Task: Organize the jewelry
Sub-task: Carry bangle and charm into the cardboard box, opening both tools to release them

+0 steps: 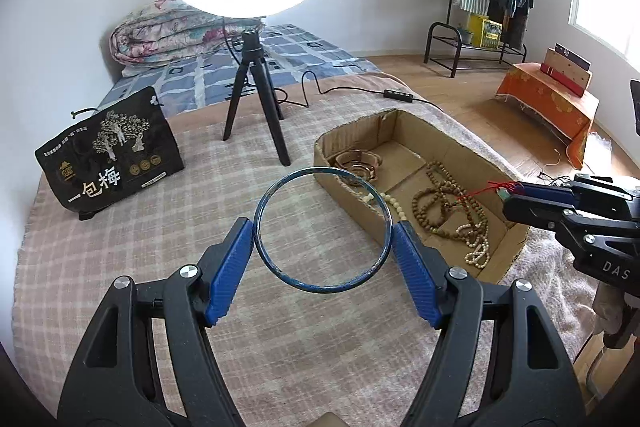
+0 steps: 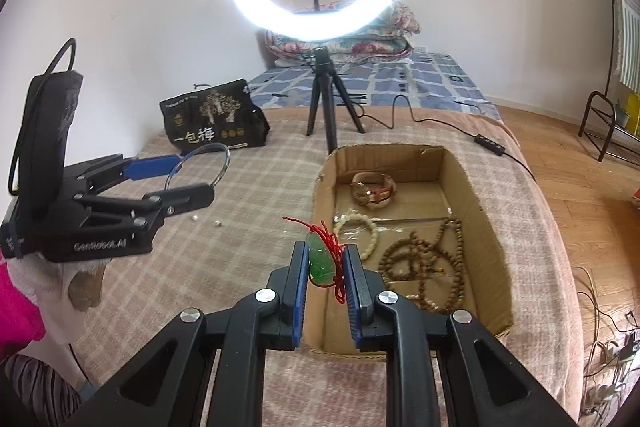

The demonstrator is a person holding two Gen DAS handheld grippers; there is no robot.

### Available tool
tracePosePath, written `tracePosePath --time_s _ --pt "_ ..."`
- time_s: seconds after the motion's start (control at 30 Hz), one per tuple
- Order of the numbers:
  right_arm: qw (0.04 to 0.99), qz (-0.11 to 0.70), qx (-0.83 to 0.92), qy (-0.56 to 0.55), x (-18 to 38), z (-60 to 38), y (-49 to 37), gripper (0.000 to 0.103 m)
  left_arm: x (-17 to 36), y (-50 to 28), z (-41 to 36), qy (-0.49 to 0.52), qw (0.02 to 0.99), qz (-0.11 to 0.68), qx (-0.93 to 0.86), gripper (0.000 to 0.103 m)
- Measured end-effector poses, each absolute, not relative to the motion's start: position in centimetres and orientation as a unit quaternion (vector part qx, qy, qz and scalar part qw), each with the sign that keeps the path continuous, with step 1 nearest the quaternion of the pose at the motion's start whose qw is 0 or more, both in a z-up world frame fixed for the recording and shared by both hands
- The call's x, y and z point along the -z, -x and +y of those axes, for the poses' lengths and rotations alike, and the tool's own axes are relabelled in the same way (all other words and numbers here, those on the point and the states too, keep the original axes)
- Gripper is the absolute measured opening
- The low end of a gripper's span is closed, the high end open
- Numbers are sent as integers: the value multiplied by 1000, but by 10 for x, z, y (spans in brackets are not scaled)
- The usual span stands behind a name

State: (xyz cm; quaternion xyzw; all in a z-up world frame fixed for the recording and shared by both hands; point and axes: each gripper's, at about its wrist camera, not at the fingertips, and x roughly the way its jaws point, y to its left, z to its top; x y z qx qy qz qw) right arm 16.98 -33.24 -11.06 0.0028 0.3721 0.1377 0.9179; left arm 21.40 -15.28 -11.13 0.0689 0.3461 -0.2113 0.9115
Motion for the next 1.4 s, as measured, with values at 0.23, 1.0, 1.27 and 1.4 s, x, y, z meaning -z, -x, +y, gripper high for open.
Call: tracePosePath --time_s 0.23,1.0,1.27,1.4 --pt "923 367 -119 -5 105 -356 -181 16 109 -212 -180 -69 909 342 226 73" --pt "919 383 -93 -18 114 -395 -265 16 129 -214 -246 -49 888 372 267 73" --pt "920 379 -92 -30 112 -395 -274 35 129 -213 -251 -52 884 372 280 75" --pt "925 370 -74 -36 109 -396 -271 76 129 -212 -252 -55 882 375 281 80"
